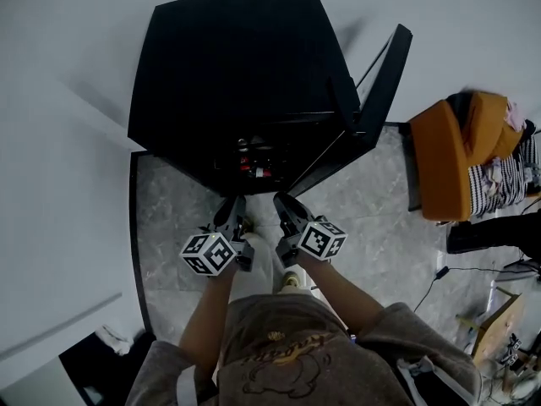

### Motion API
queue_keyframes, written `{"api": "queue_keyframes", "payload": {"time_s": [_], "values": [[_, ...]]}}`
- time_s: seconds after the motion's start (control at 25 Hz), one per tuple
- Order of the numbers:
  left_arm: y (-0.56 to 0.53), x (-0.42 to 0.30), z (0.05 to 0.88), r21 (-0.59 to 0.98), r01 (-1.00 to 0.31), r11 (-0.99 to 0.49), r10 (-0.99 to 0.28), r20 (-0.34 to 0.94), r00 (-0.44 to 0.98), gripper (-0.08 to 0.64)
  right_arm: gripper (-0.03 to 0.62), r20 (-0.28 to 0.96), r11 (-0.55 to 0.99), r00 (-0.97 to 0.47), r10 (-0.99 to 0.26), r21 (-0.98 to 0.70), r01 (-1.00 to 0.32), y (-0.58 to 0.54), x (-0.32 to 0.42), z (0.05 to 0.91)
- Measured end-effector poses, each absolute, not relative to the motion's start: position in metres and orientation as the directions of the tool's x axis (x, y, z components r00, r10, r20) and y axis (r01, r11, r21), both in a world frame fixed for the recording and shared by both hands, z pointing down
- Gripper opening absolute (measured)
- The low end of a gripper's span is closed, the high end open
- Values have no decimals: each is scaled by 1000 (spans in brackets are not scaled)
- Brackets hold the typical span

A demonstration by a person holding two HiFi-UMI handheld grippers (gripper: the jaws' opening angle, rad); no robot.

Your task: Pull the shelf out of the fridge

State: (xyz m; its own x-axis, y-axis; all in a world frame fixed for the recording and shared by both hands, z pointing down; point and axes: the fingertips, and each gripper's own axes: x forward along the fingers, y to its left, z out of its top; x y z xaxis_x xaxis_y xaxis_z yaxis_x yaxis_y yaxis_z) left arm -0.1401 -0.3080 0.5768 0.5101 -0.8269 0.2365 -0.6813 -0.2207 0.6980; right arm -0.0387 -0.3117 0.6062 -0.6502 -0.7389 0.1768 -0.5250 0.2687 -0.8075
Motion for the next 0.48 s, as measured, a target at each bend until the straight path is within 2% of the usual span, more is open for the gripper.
{"api": "queue_keyframes", "payload": {"time_s": [0.08, 0.16, 0.32, 0.48], "values": [[-316, -137, 585, 739, -639, -214, -812, 230, 537, 91, 38, 191, 236, -631, -752, -815, -529, -322, -41, 617], [-326, -139, 593, 778, -598, -195, -808, 217, 547, 137, 185, 190, 196, -625, -757, -846, -495, -332, -46, 628], [-340, -151, 614, 837, -535, -114, -830, 215, 514, 146, 193, 178, 115, -620, -764, -908, -403, -343, -56, 646], [-355, -169, 638, 873, -485, -47, -853, 218, 475, 146, 193, 187, 55, -583, -790, -926, -372, -356, -62, 668]]}}
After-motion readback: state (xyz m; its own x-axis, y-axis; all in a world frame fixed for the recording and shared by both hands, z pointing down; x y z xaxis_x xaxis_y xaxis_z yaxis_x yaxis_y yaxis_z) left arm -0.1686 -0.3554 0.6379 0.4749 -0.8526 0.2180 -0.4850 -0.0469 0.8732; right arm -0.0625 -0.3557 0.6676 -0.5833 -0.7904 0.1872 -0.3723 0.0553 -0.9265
